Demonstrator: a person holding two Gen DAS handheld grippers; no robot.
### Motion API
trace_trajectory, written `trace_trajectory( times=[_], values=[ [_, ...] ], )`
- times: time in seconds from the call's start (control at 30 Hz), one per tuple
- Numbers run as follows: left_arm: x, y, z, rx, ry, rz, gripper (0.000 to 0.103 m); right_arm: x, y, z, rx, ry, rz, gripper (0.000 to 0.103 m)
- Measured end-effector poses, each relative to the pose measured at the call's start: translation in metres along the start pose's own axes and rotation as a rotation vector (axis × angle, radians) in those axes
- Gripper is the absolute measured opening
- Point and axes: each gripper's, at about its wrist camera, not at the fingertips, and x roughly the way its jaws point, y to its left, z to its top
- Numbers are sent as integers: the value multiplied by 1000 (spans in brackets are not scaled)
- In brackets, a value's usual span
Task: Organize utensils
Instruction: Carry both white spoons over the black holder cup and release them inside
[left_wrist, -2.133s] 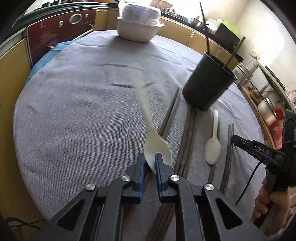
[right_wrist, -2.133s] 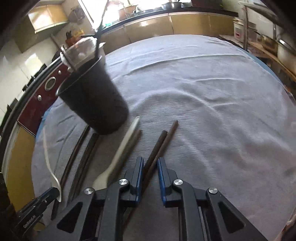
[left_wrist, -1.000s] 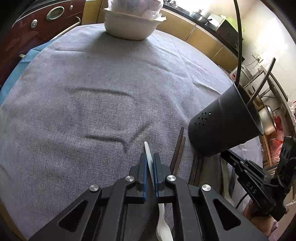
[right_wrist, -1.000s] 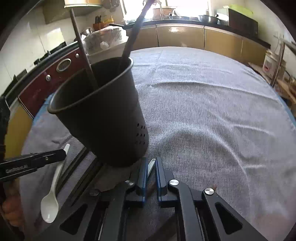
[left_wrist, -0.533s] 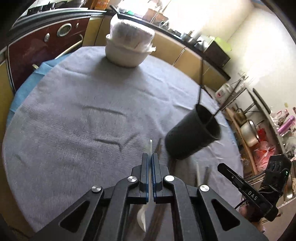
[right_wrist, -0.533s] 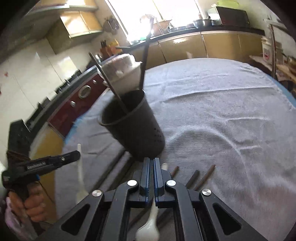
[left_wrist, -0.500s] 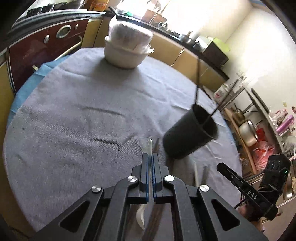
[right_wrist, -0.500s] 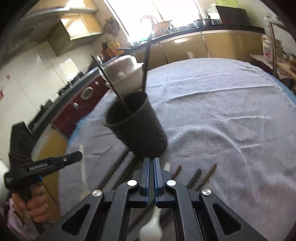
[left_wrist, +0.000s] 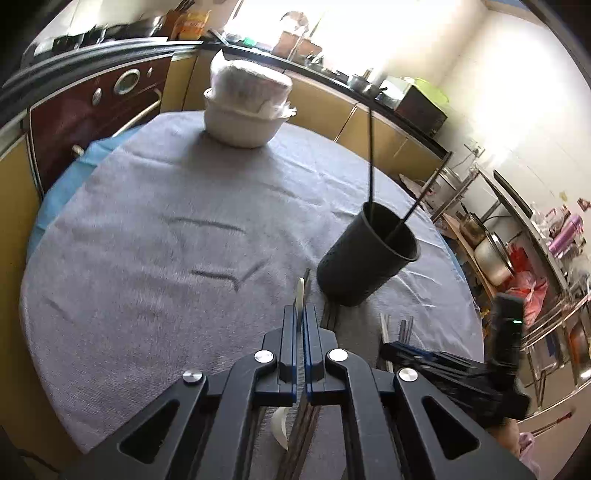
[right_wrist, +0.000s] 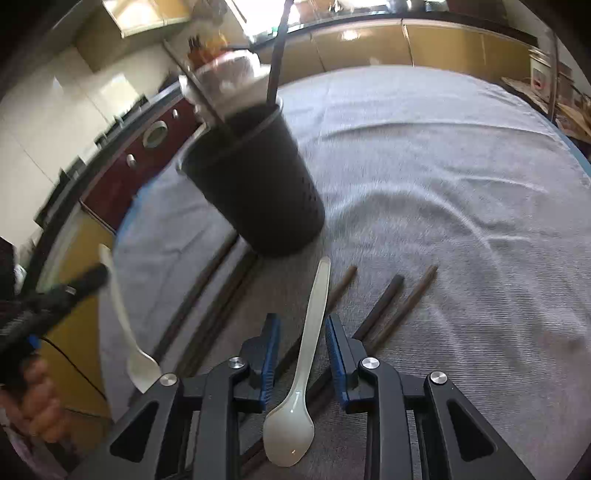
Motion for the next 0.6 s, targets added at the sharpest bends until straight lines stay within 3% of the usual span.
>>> trace_trajectory(
  times=[0.1,0.13,0.17,0.33,0.43,0.6],
  values=[
    [-6,-6,0,25,-16,-1,3,2,3,-1,-33,-15,-25,26],
    [-8,-9,1,32,-23,-3,3,1,4,-1,-40,-21,-34,13],
    [-9,-10,1,33,-25,-6,3,1,4,-2,-47,-20,-39,11],
    [-18,-18,5,52,-49,-25,3,-17,0,-5,-47,-75,-15,10],
    [-19,-18,6,62,-52,-1,3,-31,-4,-5,-37,-99,3,10],
    [1,11,8,-37,36,48,3,-51,-5,-9,-1,-140,88,10]
  ],
)
